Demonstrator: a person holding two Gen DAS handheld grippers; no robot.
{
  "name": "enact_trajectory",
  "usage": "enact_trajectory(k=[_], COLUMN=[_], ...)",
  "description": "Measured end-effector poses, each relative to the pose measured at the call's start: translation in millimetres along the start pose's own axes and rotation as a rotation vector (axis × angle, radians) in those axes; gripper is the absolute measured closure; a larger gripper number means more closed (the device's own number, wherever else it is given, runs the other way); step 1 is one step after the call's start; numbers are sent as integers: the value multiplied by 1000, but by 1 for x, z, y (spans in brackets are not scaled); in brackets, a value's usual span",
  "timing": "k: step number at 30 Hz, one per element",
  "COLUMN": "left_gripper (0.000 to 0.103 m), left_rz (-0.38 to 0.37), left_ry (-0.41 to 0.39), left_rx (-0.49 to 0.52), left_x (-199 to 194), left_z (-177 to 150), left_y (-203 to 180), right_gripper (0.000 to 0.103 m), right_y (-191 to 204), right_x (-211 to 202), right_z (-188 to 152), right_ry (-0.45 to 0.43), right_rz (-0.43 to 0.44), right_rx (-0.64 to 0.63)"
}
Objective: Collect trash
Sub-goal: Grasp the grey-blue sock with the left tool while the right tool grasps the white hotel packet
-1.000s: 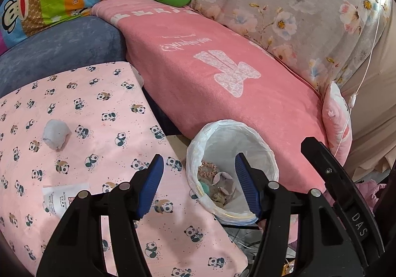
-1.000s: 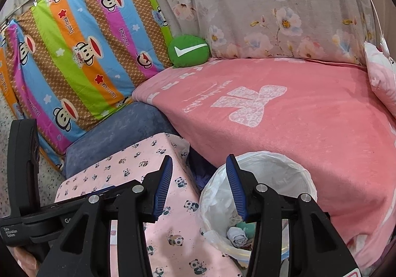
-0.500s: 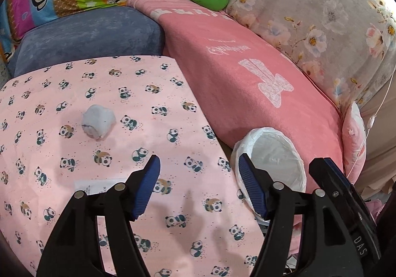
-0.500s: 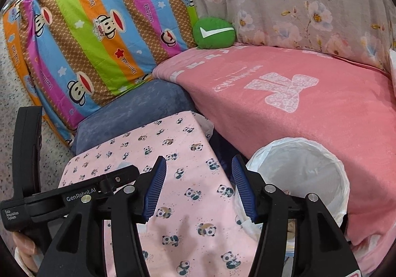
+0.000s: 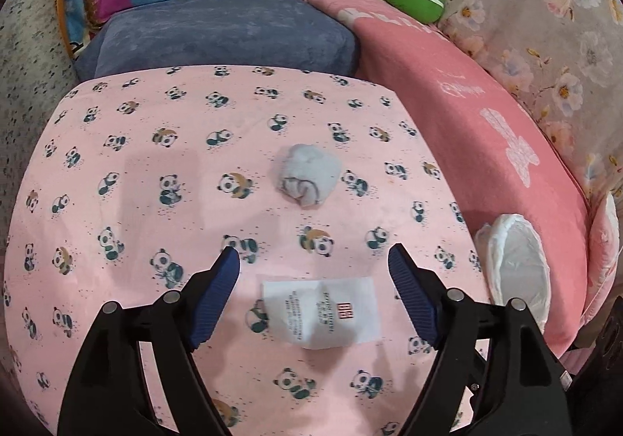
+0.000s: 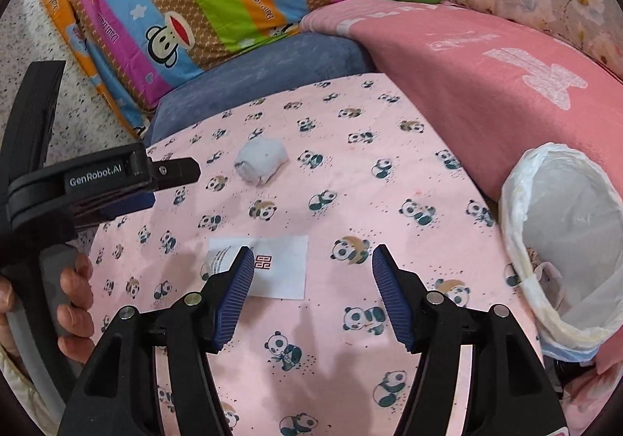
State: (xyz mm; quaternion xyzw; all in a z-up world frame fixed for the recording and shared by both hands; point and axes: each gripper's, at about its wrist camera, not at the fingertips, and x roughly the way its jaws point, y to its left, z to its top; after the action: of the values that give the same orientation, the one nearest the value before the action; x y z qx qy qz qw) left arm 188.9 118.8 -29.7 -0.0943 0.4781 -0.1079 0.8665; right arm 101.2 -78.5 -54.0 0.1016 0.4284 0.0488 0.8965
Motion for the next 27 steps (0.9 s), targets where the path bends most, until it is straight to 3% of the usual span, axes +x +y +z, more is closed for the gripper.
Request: enact_trajectory(k=[5,16,17,22,27], left_gripper=[22,22,24,61,71], left_rz=[26,-3,-2,-28,-53], left_ry=[11,69,78,134,128], left_rx=[9,79,80,79,26], left_x=[18,97,104,132,121], left_z=[11,50,52,59,56], left_y=[15,-8,-9,-5,13], right_gripper=[42,42,42,42,42], right_y=[7,6,7,13,27], right_x=[24,62,66,85,92], right_z=[-2,13,13,7,1], right_ry=[41,87,94,142,163], right_rz=[-1,-5,-3,14,33], right_rx=[-3,1,2,2,-21])
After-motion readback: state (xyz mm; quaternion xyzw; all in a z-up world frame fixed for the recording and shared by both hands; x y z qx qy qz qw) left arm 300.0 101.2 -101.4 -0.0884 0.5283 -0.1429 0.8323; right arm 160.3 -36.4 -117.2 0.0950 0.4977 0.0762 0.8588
